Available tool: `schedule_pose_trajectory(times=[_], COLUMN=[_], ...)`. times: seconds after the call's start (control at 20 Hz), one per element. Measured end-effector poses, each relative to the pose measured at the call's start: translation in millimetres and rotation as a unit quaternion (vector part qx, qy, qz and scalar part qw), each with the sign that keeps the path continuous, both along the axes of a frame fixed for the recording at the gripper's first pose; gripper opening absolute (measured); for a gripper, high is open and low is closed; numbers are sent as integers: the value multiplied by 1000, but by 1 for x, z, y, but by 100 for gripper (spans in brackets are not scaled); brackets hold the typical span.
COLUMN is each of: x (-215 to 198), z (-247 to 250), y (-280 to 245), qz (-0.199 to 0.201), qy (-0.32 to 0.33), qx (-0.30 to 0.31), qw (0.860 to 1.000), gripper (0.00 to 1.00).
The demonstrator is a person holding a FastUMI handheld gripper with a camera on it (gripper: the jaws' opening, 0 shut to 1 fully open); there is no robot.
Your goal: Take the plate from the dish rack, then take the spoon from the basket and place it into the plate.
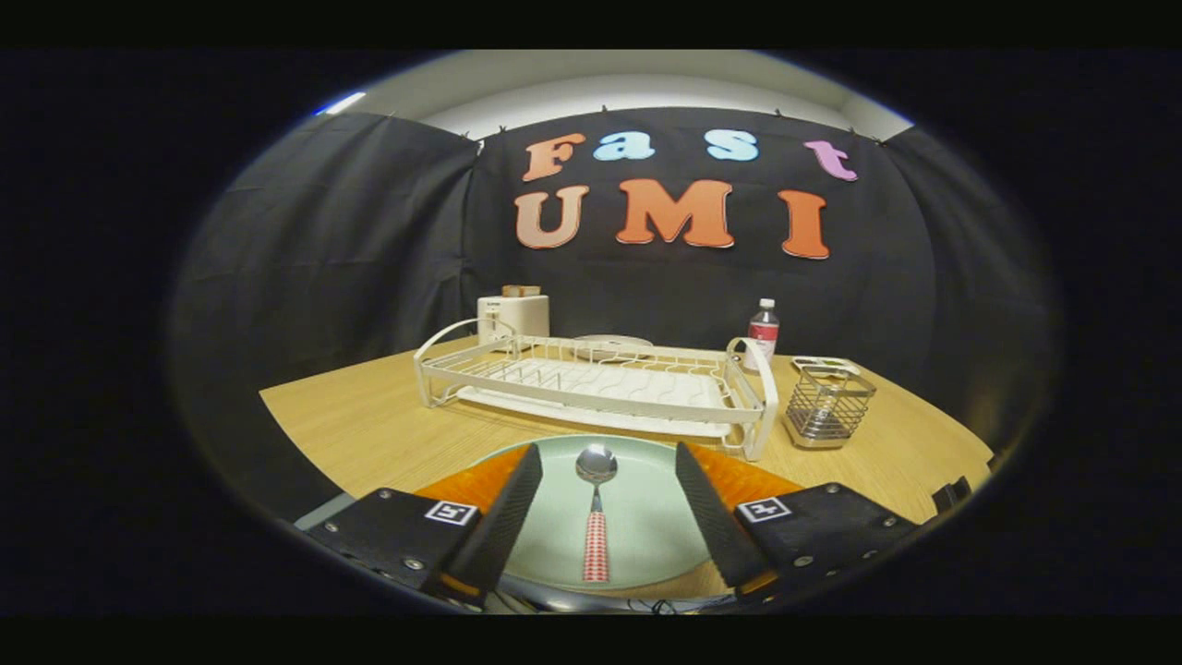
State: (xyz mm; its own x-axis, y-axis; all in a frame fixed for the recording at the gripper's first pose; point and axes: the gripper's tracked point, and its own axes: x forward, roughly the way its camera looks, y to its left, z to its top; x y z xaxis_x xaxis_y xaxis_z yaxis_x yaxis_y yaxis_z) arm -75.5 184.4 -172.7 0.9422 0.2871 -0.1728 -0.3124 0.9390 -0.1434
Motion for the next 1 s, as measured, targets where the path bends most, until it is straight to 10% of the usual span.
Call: schedule_pose_trajectory(times=[0.1, 1.0], x=[3, 27], z=[3, 120], y=[-4, -163], qz=[-6, -148], qy=[4, -81], qx=[1, 20], qw=[1000, 985], gripper=[98, 99])
